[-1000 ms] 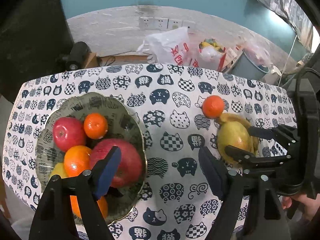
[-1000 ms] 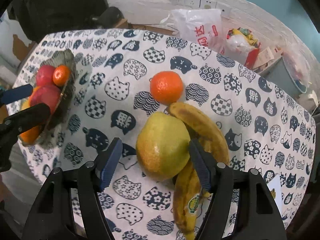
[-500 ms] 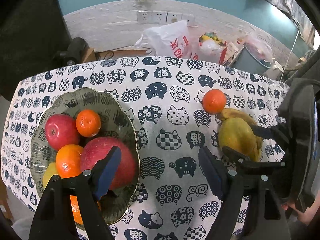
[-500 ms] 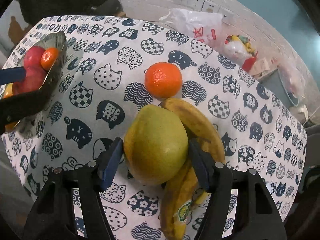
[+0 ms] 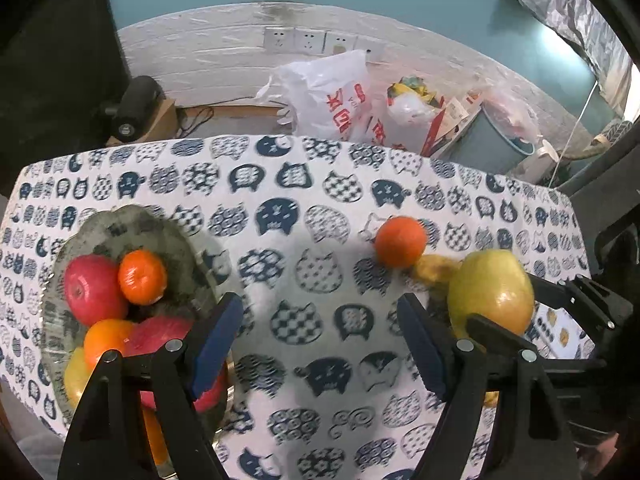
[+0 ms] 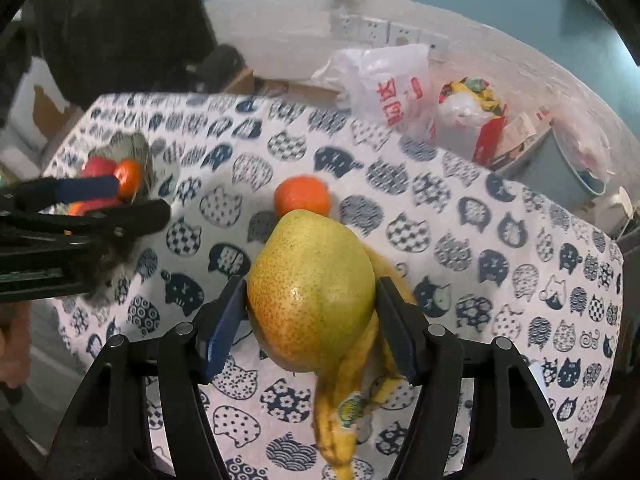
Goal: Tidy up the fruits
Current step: 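Grasp the yellow-green pear with the right tool while the left tool grasps the tangerine, then lift and carry the pear and tangerine over the glass plate with both tools, then lower the tangerine onto the plate with the left tool while the right tool lowers the pear, then move both tools from the plate to the two bananas on the cloth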
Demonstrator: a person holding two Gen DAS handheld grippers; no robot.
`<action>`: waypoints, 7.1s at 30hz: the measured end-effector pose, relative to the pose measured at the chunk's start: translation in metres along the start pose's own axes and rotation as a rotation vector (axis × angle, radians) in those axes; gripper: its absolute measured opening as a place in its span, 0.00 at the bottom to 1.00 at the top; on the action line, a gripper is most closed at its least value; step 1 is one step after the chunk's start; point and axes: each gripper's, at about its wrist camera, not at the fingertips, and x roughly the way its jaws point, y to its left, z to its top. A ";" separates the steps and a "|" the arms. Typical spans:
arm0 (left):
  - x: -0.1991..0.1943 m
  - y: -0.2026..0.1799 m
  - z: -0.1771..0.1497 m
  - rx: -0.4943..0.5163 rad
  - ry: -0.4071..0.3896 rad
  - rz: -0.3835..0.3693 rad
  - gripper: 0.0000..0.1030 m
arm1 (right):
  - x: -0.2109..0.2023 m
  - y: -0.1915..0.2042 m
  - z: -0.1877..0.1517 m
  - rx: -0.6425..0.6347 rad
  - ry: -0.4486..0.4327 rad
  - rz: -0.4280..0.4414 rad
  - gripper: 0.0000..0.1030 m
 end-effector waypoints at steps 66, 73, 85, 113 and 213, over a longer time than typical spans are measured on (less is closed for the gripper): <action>-0.007 -0.037 0.025 0.075 -0.100 -0.040 0.48 | -0.020 -0.047 0.030 0.095 -0.100 -0.019 0.64; -0.030 -0.020 0.018 0.061 -0.134 -0.035 0.48 | -0.029 -0.026 0.038 0.061 -0.119 -0.011 0.64; -0.062 0.023 0.002 -0.001 -0.171 -0.015 0.48 | -0.038 0.022 0.052 -0.011 -0.143 0.018 0.64; -0.082 0.155 -0.037 -0.208 -0.180 0.060 0.48 | 0.003 0.139 0.087 -0.157 -0.087 0.110 0.64; -0.052 0.016 -0.038 0.033 -0.011 0.030 0.78 | -0.055 0.024 0.025 -0.043 -0.046 -0.042 0.72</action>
